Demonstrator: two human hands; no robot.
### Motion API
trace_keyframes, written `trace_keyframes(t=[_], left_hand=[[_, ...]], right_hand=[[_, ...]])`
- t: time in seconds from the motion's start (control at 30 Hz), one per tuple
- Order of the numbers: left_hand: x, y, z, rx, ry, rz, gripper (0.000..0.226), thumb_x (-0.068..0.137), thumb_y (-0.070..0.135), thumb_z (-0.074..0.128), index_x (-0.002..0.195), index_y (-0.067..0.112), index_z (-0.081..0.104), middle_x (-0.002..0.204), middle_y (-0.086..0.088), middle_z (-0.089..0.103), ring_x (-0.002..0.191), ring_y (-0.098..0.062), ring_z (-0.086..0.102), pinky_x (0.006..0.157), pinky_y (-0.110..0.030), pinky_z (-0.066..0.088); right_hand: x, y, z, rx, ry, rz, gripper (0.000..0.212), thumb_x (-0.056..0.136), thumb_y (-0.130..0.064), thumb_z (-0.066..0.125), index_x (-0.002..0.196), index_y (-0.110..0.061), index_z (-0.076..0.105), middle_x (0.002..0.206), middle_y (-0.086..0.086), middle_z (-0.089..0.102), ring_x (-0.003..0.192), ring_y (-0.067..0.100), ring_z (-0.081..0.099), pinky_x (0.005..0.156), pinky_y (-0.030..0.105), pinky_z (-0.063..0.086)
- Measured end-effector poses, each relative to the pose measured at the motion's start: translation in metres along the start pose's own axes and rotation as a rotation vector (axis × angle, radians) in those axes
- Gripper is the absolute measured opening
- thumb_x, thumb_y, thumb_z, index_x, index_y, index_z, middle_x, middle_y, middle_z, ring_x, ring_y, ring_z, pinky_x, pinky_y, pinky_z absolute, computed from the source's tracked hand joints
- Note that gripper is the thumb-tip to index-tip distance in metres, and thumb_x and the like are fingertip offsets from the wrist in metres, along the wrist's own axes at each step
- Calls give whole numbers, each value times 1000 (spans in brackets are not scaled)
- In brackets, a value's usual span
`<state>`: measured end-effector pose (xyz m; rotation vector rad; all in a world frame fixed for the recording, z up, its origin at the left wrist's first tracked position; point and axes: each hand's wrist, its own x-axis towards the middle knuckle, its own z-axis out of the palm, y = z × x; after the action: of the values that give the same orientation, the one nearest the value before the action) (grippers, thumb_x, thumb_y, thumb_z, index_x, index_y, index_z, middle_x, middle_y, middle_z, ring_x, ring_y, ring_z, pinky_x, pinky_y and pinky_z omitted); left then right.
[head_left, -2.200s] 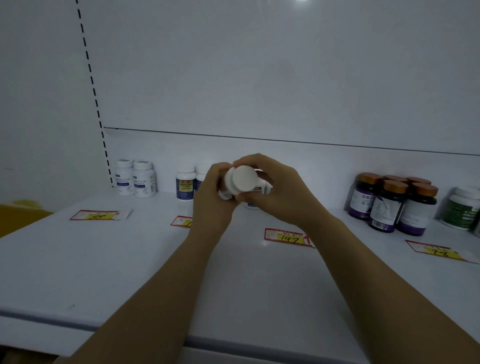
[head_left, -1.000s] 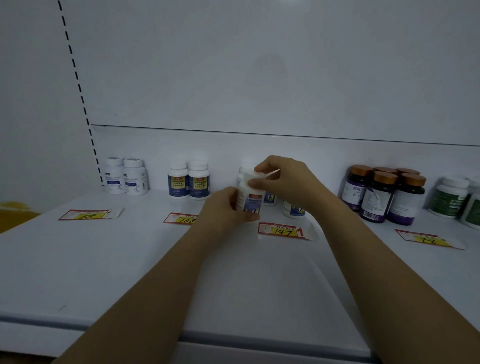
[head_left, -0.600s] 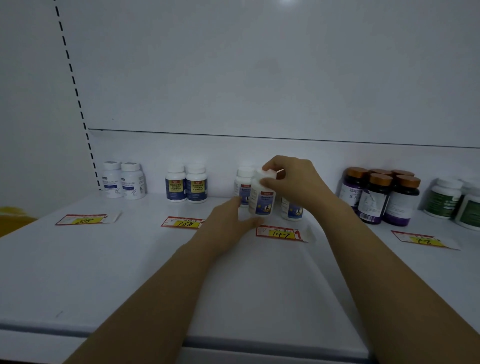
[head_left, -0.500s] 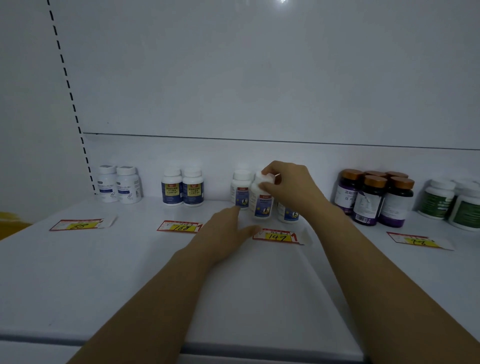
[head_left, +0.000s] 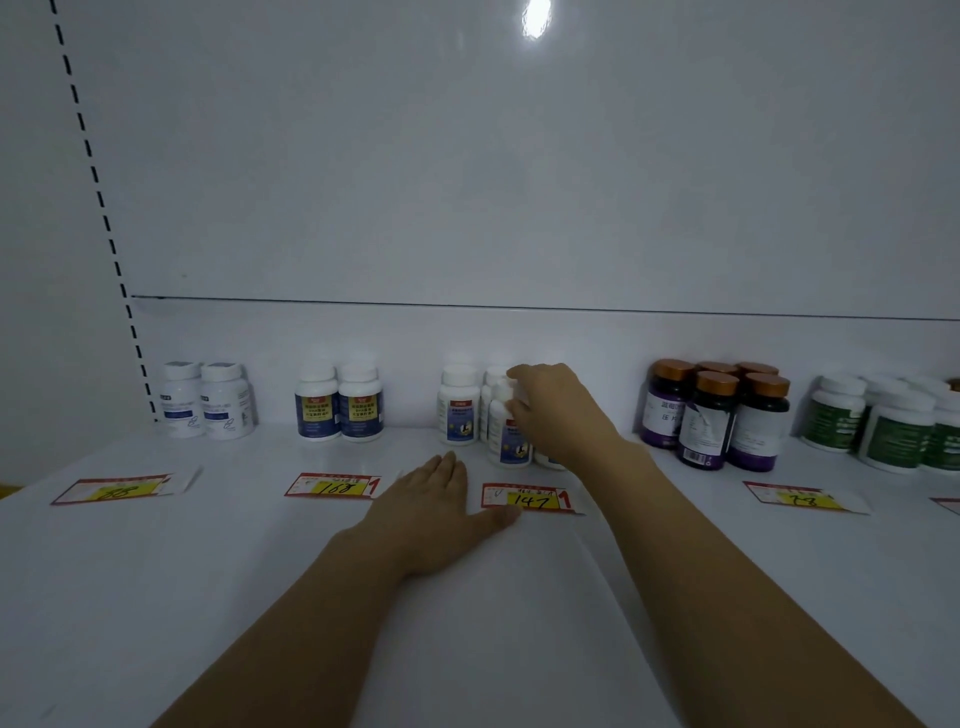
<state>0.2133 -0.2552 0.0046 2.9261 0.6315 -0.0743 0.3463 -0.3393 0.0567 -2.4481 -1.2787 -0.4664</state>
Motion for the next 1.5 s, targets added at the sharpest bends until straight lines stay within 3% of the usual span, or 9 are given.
trace_keyframes(t=[0.23, 0.3, 0.47, 0.67, 0.77, 0.9, 1.03, 1.23, 1.5], left_hand=[[1, -1, 0, 5, -15, -8, 93, 85, 74, 16, 151, 12, -5, 159, -3, -8, 146, -14, -4, 117, -32, 1], [1, -1, 0, 8, -17, -9, 93, 85, 74, 16, 151, 12, -5, 159, -3, -8, 146, -14, -4, 117, -33, 1], [0, -1, 0, -3, -12, -5, 93, 85, 75, 16, 151, 12, -5, 159, -3, -7, 146, -14, -3, 117, -33, 1], [-3, 1, -2, -67, 30, -6, 93, 85, 74, 21, 151, 12, -2, 160, -3, -3, 146, -14, 0, 117, -32, 3], [-5, 2, -4, -163, 89, -6, 93, 85, 72, 26, 151, 11, 2, 160, -4, 1, 146, -14, 5, 117, -32, 6], [-7, 3, -10, -406, 252, 18, 85, 85, 66, 44, 150, 18, 18, 157, 0, 21, 142, -14, 23, 112, -30, 22], [-4, 2, -20, -778, 432, 101, 57, 80, 46, 67, 130, 29, 47, 131, 8, 55, 118, -7, 51, 92, -20, 36], [-8, 0, -27, -1007, 363, 158, 32, 79, 25, 73, 106, 28, 57, 101, 12, 66, 84, 6, 61, 65, -2, 46], [-11, 2, -28, -1061, 184, 136, 32, 76, 26, 75, 107, 21, 65, 99, 6, 71, 92, -7, 66, 77, -14, 52]], right_hand=[[5, 11, -12, 61, 195, 13, 33, 95, -15, 46, 125, -6, 56, 130, 9, 56, 123, 28, 46, 97, 26, 27], [6, 19, -11, -10, 158, 47, 33, 96, -19, 45, 126, -11, 56, 128, 8, 57, 121, 27, 48, 99, 27, 24], [1, 24, -1, 30, -50, 132, 34, 95, -15, 46, 128, -16, 54, 123, 14, 50, 110, 32, 50, 94, 35, 44], [-2, 22, -18, 216, 57, 199, 38, 92, -11, 52, 130, -17, 54, 125, 15, 52, 110, 30, 53, 91, 35, 49], [-3, 17, -34, 323, 185, 198, 39, 89, -20, 63, 126, -14, 56, 125, 10, 55, 112, 24, 53, 91, 33, 47], [-7, 4, -48, 571, 321, 162, 32, 83, -36, 69, 108, -16, 67, 104, -5, 63, 94, 9, 56, 76, 17, 42], [-9, -5, -46, 810, 173, 104, 24, 83, -37, 68, 103, -25, 70, 102, -12, 68, 94, 6, 63, 80, 20, 48], [-10, -8, -38, 904, 50, 64, 21, 82, -35, 70, 100, -24, 69, 97, -8, 70, 88, 8, 66, 75, 21, 50], [-7, -6, -28, 876, 25, 149, 33, 75, -52, 71, 84, -20, 68, 80, -5, 73, 76, 14, 70, 80, 34, 57]])
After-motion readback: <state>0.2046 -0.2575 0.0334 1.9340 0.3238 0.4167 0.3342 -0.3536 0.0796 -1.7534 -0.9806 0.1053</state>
